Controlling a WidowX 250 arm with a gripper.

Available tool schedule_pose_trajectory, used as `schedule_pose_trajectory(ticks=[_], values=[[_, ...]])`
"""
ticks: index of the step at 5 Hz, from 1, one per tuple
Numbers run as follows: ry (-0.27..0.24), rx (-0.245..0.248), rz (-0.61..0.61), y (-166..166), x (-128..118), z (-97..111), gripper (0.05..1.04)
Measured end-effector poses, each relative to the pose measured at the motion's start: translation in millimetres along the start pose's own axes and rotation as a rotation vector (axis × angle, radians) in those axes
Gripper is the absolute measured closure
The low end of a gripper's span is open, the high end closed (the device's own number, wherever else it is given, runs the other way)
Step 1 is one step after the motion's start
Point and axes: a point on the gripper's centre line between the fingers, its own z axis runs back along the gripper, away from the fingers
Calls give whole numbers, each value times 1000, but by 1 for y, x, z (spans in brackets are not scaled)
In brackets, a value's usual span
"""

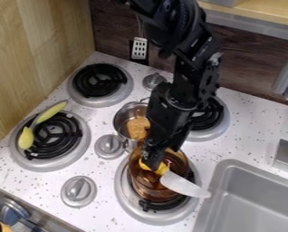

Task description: Puts the yellow knife in a can

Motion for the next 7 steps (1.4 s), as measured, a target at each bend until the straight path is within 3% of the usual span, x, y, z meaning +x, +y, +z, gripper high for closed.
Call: schedule_pose_trajectory(ticks=[1,2,3,5,6,7], values=[[-29,-7,12,-3,7,12,85],[-77,-52,-21,-6,16,23,85],[-106,-61,-68,-11,37,37,85],[-188,-157,-453,-18,82,21,85],[-247,-181,-627,-25,94,22,85],[-344,-169,-834,-24,121,8,85]])
